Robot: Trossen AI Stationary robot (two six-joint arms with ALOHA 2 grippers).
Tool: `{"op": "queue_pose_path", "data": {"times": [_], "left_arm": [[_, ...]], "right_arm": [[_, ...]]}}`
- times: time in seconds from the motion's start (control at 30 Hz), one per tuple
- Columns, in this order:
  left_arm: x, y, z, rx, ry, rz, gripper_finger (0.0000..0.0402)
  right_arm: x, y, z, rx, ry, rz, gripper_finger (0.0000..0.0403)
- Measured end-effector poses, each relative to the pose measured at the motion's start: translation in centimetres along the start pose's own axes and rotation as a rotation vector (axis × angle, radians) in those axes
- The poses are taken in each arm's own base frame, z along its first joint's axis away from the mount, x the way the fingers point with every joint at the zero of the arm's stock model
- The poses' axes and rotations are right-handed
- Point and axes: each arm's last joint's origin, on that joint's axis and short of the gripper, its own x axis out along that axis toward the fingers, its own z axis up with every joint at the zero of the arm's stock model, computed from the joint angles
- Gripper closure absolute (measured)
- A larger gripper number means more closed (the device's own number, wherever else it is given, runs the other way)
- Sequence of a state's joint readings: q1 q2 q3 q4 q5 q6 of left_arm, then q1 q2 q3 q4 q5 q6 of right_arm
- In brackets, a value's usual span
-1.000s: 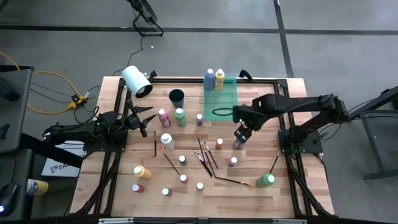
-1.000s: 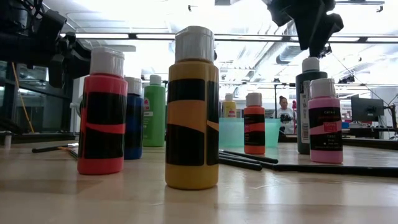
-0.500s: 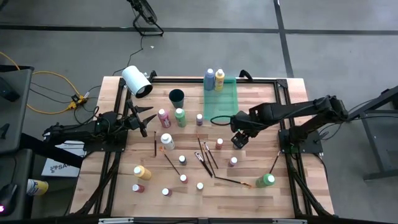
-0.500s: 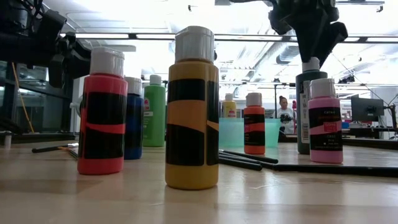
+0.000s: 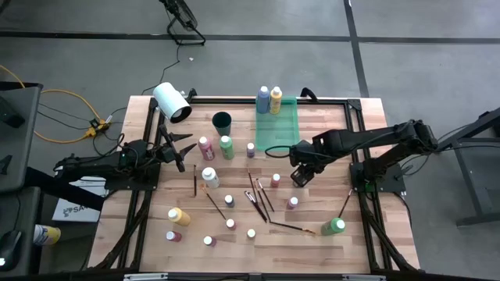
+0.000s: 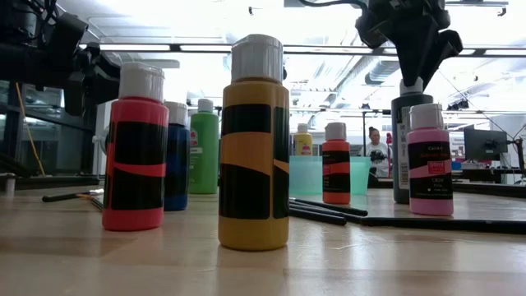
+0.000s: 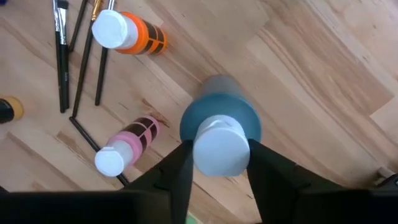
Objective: Pick & Place Paint Supplies
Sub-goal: Put the blue big paint bottle into the green bin
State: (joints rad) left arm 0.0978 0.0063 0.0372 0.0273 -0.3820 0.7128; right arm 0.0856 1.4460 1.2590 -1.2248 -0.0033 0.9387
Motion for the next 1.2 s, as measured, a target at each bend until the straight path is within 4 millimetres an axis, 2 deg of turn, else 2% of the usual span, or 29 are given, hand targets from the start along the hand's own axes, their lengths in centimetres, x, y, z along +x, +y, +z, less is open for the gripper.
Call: {"op": "queue_pose_path", "data": {"times": [0.07, 0.27, 0.47, 0.7, 0.8, 0.9, 1.07, 1.2], "left_arm": [[0.0, 0.0, 0.0, 0.000, 0.000, 0.000, 0.0229], [0.0, 0.0, 0.0, 0.000, 0.000, 0.000, 0.0229], [0.0, 0.0, 0.0, 0.000, 0.000, 0.000, 0.0229], [0.0, 0.0, 0.0, 0.000, 0.000, 0.000, 0.0229], [0.0, 0.0, 0.0, 0.000, 0.000, 0.000, 0.0229], [0.0, 0.0, 0.0, 0.000, 0.001, 0.000, 0.0229], [0.0, 0.0, 0.0, 0.000, 0.000, 0.000, 0.0229], [0.0, 0.0, 0.0, 0.000, 0.000, 0.000, 0.0229]], "right_arm": [[0.0, 0.0, 0.0, -0.005, 0.001, -0.002, 0.0291], [-0.6, -0.2, -0.2, -0.022, 0.008, -0.006, 0.0291], [-5.3, -1.1, -0.3, -0.034, -0.017, -0.020, 0.0291], [-11.2, -2.6, 1.6, -0.030, -0.189, -0.009, 0.0291], [-12.3, -3.3, 3.4, -0.022, -0.251, -0.014, 0.0291], [-12.4, -3.9, 5.6, -0.017, -0.281, -0.050, 0.0291], [-11.5, -5.0, 10.3, -0.017, -0.276, -0.079, 0.0291], [-9.9, -6.5, 14.4, -0.008, -0.225, -0.111, 0.0291]]}}
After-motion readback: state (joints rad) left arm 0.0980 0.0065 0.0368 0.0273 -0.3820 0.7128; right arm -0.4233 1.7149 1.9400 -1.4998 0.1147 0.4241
